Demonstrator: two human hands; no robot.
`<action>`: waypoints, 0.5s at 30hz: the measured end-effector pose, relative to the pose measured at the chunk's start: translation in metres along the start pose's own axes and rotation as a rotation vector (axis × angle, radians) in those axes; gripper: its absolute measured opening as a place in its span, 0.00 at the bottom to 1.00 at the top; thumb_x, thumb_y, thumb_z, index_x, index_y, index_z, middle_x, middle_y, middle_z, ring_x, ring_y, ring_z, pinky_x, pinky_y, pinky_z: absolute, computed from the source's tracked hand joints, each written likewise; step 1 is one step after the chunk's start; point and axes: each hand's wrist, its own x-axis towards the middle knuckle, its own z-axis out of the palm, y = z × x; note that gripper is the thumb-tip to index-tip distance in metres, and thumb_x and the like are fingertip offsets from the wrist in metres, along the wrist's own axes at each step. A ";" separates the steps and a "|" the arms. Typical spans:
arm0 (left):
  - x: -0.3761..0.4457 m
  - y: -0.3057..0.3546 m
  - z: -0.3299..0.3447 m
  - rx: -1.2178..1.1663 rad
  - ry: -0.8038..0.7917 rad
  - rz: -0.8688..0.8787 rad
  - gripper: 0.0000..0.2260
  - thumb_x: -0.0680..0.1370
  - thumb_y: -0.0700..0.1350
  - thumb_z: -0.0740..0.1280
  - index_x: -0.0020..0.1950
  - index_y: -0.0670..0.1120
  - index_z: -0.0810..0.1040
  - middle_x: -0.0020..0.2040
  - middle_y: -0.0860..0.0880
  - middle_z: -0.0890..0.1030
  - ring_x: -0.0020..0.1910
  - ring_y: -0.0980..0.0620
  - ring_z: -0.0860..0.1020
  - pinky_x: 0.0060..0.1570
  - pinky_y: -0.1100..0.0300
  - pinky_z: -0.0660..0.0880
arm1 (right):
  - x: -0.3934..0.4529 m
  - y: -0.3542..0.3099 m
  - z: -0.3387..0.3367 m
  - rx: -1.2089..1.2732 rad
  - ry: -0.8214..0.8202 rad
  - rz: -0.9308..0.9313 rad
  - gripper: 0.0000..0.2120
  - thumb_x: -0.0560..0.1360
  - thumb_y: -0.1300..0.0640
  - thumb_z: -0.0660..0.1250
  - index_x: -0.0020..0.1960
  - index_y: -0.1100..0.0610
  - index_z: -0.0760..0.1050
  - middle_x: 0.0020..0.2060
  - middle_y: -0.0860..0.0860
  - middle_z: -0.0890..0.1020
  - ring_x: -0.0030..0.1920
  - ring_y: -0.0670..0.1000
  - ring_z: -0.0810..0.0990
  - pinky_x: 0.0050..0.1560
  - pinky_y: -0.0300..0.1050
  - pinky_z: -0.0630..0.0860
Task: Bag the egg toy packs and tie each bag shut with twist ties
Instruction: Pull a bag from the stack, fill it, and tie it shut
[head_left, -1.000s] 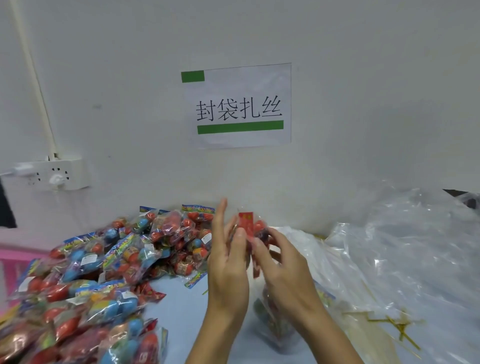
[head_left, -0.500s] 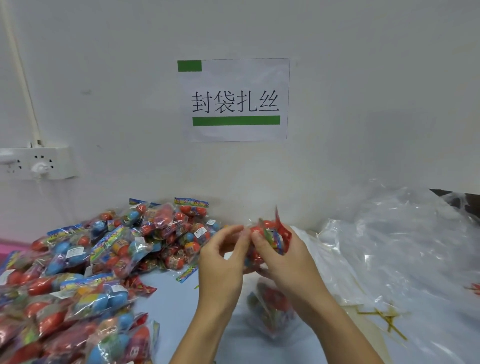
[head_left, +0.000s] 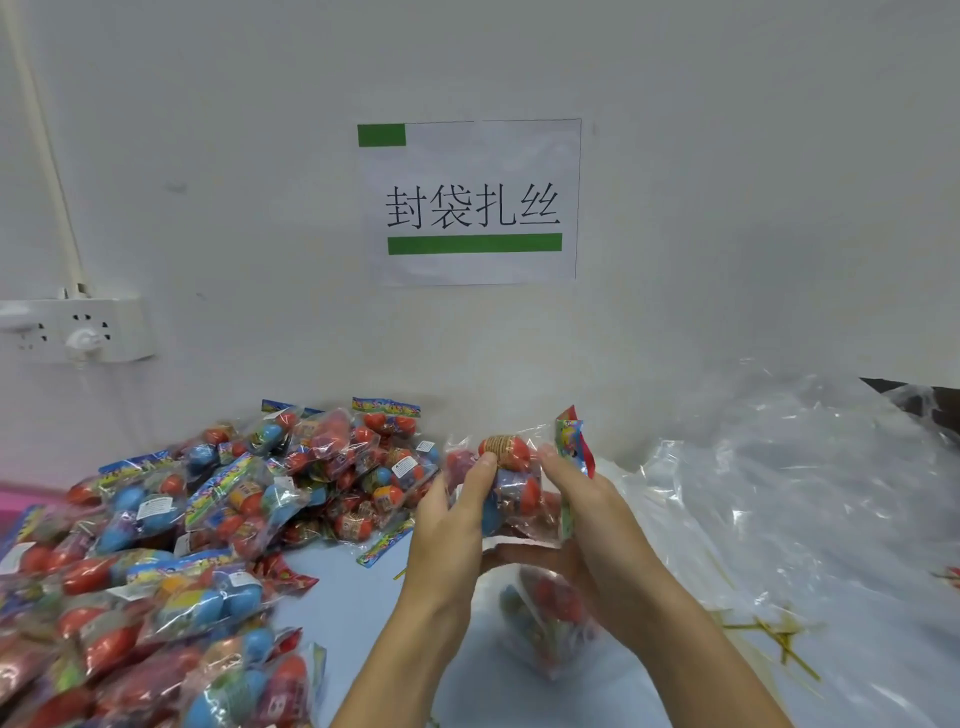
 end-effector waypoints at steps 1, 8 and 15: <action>0.000 -0.001 0.002 -0.004 0.010 0.019 0.12 0.81 0.51 0.65 0.60 0.48 0.80 0.51 0.45 0.86 0.49 0.46 0.85 0.42 0.44 0.83 | -0.001 -0.001 -0.001 -0.003 -0.023 0.019 0.18 0.82 0.47 0.61 0.60 0.56 0.83 0.53 0.57 0.86 0.55 0.59 0.85 0.60 0.68 0.78; 0.000 -0.005 0.005 0.179 0.064 0.174 0.08 0.81 0.52 0.64 0.59 0.53 0.76 0.53 0.52 0.84 0.50 0.52 0.84 0.46 0.51 0.83 | -0.002 -0.007 -0.016 -0.274 -0.015 -0.064 0.11 0.77 0.40 0.68 0.54 0.44 0.83 0.47 0.45 0.87 0.49 0.46 0.87 0.54 0.52 0.82; 0.001 0.001 -0.007 0.100 -0.012 0.062 0.05 0.79 0.47 0.66 0.53 0.48 0.78 0.46 0.47 0.85 0.42 0.49 0.84 0.43 0.50 0.78 | -0.001 0.000 -0.015 -0.388 0.122 -0.178 0.06 0.77 0.50 0.72 0.49 0.51 0.81 0.39 0.49 0.87 0.40 0.49 0.87 0.41 0.51 0.85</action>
